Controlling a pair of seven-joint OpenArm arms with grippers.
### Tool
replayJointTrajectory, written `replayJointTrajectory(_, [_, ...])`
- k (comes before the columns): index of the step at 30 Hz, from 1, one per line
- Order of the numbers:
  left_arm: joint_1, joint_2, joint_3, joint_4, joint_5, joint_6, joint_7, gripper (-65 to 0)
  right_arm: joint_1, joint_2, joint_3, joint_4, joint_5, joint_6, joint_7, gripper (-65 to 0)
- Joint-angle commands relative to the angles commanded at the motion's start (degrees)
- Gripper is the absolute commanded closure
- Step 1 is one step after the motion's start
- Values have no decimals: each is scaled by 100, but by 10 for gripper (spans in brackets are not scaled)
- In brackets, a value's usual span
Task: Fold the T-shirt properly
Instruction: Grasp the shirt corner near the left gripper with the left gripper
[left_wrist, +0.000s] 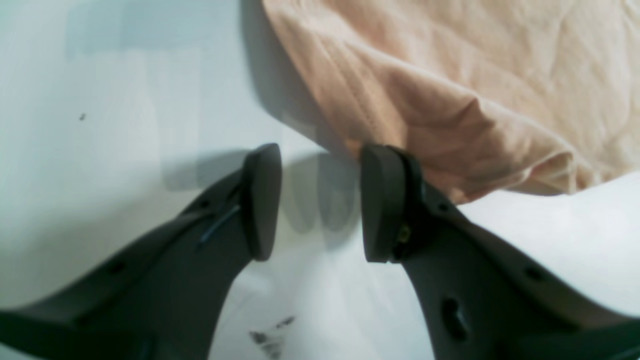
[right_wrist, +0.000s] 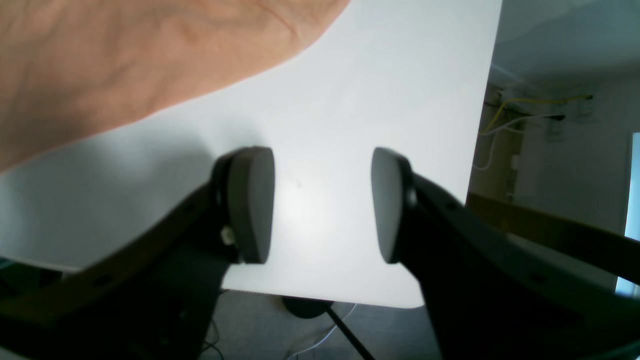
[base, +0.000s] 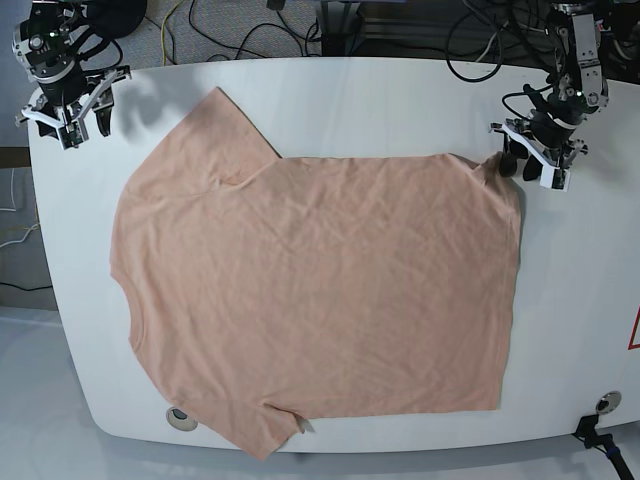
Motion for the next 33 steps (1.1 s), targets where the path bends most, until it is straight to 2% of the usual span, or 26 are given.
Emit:
replayJointTrajectory(2, [-1, 0, 34, 2, 9, -16, 15, -182, -33, 10, -5, -10, 2, 3, 26, -302])
replayJointTrajectory(3, [-85, -42, -39, 103, -124, 96, -250, -223, -2, -6, 25, 55, -8, 9, -12, -303])
replayJointTrajectory(6, [-212, -47, -34, 89, -322, 93, 78, -217, 17, 11, 2, 45, -7, 3, -38, -302])
replayJointTrajectory(13, [-432, -54, -13, 42, -828, 102, 434, -185, 31, -17, 12, 62, 0, 2, -46, -300])
replayJointTrajectory(22, [-559, -33, 12, -386, -807, 98, 616, -138, 9, -25, 17, 69, 21, 24, -41, -300])
replayJointTrajectory(32, [-714, -10, 24, -547, -659, 92, 535, -181, -22, -38, 0, 75, 56, -10, -20, -299])
replayJointTrajectory(33, [-740, -85, -8, -372, -1023, -9, 165, -168, -2, -12, 13, 108, 78, 11, -13, -309])
